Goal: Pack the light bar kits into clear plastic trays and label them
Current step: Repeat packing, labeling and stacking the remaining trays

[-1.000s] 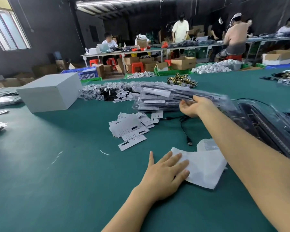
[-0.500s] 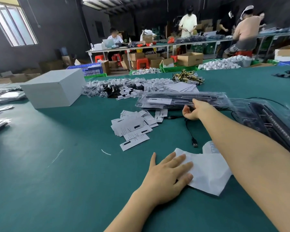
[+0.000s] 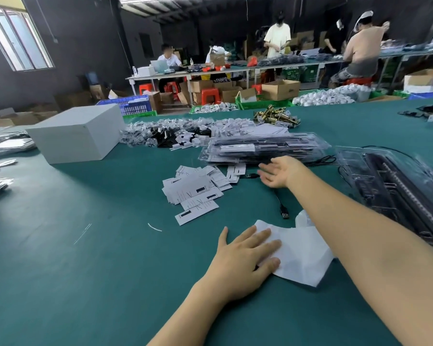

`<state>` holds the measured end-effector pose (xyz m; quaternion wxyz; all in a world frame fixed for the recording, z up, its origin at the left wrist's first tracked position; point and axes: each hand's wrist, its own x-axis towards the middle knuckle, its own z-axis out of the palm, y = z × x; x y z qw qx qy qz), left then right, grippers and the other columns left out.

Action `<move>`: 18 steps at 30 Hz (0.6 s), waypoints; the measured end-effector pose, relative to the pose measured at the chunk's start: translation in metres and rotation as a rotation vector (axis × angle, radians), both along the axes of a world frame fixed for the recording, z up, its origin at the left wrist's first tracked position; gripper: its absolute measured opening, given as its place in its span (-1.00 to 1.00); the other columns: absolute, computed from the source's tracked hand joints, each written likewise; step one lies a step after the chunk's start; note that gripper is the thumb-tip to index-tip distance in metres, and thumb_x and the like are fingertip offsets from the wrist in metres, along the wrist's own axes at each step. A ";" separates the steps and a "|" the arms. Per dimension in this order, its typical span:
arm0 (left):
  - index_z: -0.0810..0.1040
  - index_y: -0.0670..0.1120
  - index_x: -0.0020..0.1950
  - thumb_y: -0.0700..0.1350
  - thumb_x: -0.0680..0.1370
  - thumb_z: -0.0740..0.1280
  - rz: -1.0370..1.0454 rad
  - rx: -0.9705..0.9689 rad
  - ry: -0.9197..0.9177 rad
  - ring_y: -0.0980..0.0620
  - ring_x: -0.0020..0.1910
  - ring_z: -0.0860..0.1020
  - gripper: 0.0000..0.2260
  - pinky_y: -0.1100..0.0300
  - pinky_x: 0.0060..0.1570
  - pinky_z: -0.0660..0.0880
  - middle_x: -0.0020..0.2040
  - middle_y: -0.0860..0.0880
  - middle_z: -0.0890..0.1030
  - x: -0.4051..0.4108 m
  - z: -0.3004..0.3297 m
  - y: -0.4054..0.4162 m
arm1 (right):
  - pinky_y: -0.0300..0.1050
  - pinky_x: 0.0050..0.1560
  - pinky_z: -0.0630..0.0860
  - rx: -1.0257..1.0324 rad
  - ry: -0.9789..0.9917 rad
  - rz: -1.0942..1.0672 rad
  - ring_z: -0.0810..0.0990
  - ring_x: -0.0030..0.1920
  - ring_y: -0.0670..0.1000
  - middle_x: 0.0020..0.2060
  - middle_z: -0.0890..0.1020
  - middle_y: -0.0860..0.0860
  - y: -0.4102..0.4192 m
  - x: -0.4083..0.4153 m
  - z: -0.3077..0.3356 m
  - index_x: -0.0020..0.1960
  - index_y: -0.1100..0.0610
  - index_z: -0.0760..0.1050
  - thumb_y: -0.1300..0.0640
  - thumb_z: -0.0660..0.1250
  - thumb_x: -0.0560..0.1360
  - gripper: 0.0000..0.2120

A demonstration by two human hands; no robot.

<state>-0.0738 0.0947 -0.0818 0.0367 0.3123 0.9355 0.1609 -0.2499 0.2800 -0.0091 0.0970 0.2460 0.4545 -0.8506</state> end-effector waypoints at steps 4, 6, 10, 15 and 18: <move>0.19 0.29 0.47 0.23 0.62 -0.02 0.002 -0.004 0.003 0.22 0.53 -0.06 -0.59 -0.18 0.45 -0.29 0.54 0.26 0.07 0.000 0.003 0.001 | -0.11 -0.23 0.44 0.444 0.006 0.205 0.59 -0.19 0.08 -0.10 0.61 0.08 -0.030 0.045 -0.002 0.05 0.14 0.42 0.15 0.14 0.62 -0.89; 0.20 0.28 0.48 0.22 0.62 -0.01 -0.004 -0.006 0.008 0.23 0.53 -0.05 -0.59 -0.18 0.45 -0.28 0.54 0.26 0.09 0.001 0.004 0.002 | -0.15 -0.27 0.42 0.643 0.079 0.224 0.56 -0.25 0.06 -0.16 0.60 0.08 -0.042 0.068 -0.005 0.06 0.15 0.45 0.16 0.19 0.59 -0.89; 0.27 0.23 0.47 0.17 0.62 0.04 0.003 0.025 0.047 0.19 0.53 0.00 -0.60 -0.16 0.47 -0.23 0.53 0.24 0.16 0.004 0.007 0.000 | -0.10 -0.22 0.52 0.979 0.258 0.201 0.59 -0.25 0.08 -0.18 0.64 0.11 -0.053 0.116 -0.014 -0.11 0.20 0.51 0.22 0.21 0.54 -0.87; 0.42 0.11 0.39 0.15 0.57 0.20 0.012 0.206 0.092 0.17 0.40 0.30 -0.60 0.10 0.44 0.12 0.43 0.19 0.36 0.010 0.006 -0.001 | -0.09 -0.06 0.49 1.281 0.317 0.206 0.56 -0.09 0.06 -0.15 0.65 0.03 -0.043 0.166 -0.037 -0.09 0.21 0.55 0.19 0.20 0.54 -0.83; 0.54 0.00 0.24 0.09 0.56 0.27 0.063 0.344 0.107 0.16 0.21 0.47 -0.69 0.27 0.18 0.38 0.26 0.15 0.52 0.014 0.007 -0.003 | -0.19 -0.19 0.40 1.177 0.300 0.081 0.53 -0.14 0.00 -0.18 0.62 0.00 -0.031 0.180 -0.047 -0.10 0.20 0.55 0.22 0.20 0.53 -0.84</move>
